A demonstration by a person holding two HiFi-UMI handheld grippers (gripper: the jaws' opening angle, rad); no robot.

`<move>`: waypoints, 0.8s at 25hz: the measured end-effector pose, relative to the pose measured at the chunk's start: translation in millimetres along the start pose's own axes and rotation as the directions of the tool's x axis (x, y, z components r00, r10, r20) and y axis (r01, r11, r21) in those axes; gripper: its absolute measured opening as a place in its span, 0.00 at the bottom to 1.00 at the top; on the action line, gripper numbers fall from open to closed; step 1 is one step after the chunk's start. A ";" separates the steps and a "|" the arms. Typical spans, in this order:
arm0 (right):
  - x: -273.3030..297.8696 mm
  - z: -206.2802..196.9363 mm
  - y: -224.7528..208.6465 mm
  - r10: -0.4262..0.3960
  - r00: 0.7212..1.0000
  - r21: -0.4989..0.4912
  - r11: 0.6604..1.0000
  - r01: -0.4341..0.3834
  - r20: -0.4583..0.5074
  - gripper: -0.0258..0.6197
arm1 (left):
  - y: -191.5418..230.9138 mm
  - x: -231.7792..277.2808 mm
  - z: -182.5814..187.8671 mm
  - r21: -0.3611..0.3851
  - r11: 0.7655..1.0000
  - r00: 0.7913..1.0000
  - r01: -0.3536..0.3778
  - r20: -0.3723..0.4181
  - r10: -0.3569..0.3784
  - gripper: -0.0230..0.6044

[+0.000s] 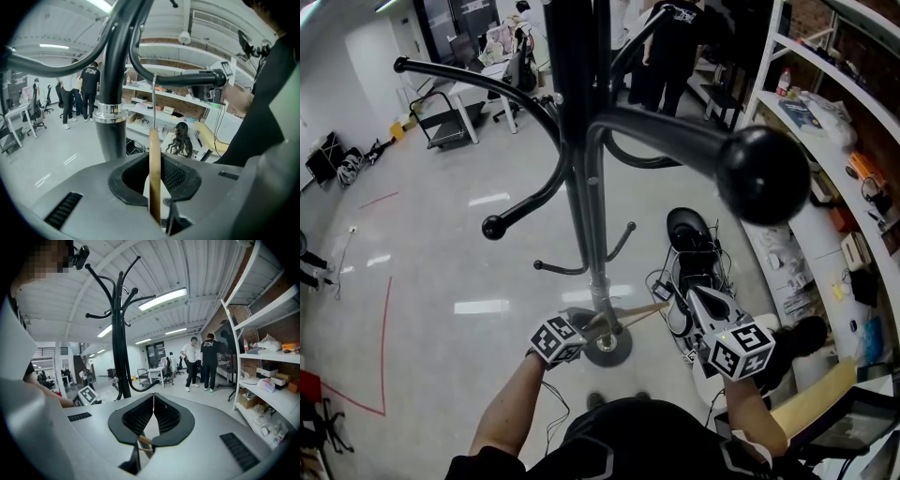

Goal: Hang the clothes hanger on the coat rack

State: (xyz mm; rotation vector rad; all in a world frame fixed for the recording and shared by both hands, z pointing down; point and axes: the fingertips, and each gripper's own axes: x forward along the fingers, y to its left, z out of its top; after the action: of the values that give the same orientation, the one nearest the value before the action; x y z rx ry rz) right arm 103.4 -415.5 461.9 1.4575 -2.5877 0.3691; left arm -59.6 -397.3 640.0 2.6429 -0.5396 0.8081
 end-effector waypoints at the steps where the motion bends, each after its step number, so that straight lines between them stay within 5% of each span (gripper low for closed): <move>1: 0.2 0.4 -0.1 0.002 1.000 0.004 1.000 -0.002 0.000 0.05 | 0.2 -0.3 -0.1 -0.002 1.000 1.000 0.000 0.001 0.000 0.12; 20: -1.6 -2.9 1.3 -0.001 1.000 -0.004 1.000 0.001 -0.002 0.05 | 16.2 2.4 -3.4 0.048 0.996 0.998 -0.070 0.007 0.070 0.12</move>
State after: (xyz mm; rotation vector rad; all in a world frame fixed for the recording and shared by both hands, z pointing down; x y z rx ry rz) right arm 103.2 -412.7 464.1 1.4566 -2.5841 0.3644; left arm -66.5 -410.7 647.2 2.6842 -0.6253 0.8453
